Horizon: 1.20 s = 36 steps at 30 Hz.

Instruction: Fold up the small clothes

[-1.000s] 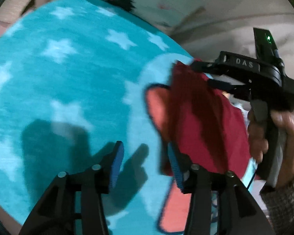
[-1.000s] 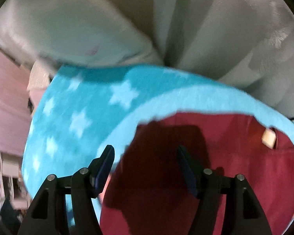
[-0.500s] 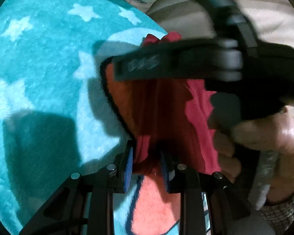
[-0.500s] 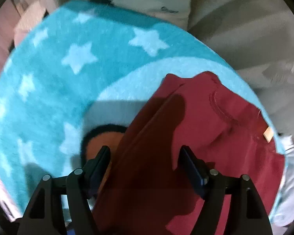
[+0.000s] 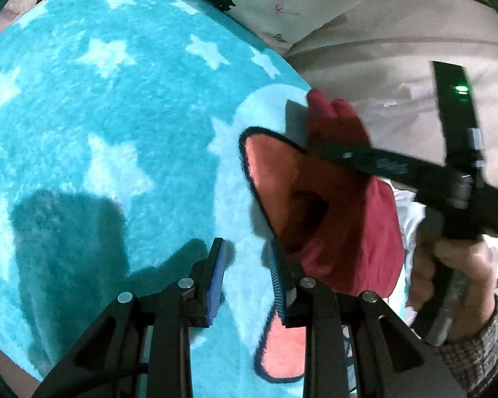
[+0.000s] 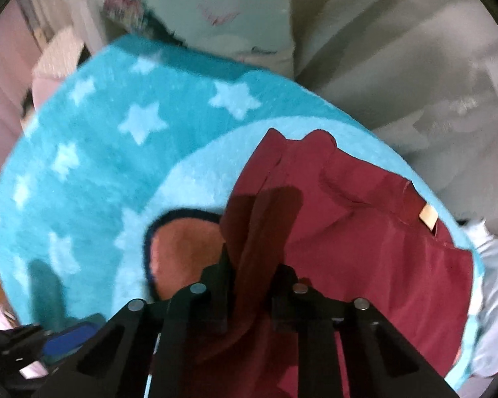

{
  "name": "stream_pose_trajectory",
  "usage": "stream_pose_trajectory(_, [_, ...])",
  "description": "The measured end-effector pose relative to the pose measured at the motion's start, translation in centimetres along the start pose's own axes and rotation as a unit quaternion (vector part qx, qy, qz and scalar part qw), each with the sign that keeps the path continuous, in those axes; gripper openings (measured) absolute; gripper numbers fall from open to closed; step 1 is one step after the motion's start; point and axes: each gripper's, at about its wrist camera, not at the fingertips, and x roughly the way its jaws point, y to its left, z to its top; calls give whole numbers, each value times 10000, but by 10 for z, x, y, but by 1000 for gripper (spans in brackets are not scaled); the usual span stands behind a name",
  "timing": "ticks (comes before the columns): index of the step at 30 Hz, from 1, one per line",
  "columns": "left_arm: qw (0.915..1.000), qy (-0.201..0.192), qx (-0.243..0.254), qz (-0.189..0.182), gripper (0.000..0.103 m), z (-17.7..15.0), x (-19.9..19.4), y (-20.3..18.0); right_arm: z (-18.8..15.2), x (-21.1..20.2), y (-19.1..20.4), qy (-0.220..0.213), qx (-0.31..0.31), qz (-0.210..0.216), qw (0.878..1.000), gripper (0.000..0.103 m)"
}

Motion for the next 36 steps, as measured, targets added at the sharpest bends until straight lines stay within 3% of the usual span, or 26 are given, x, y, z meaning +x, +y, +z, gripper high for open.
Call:
stream_pose_trajectory(5, [9999, 81, 110, 73, 24, 0, 15, -4, -6, -17, -6, -269, 530, 545, 9967, 15])
stream_pose_trajectory(12, [9986, -22, 397, 351, 24, -17, 17, -36, -34, -59, -48, -732, 956, 1032, 9873, 14])
stream_pose_trajectory(27, [9935, -18, 912, 683, 27, -85, 36, -137, -148, -81, -250, -1132, 2395, 1321, 9552, 13])
stream_pose_trajectory(33, [9899, 64, 1163, 808, 27, -110, 52, -169, -188, -57, -296, -994, 2732, 1276, 9482, 13])
stream_pose_trajectory(36, [9889, 117, 1215, 844, 27, -119, 58, -181, -201, -50, -310, -1047, 2804, 1651, 9398, 15])
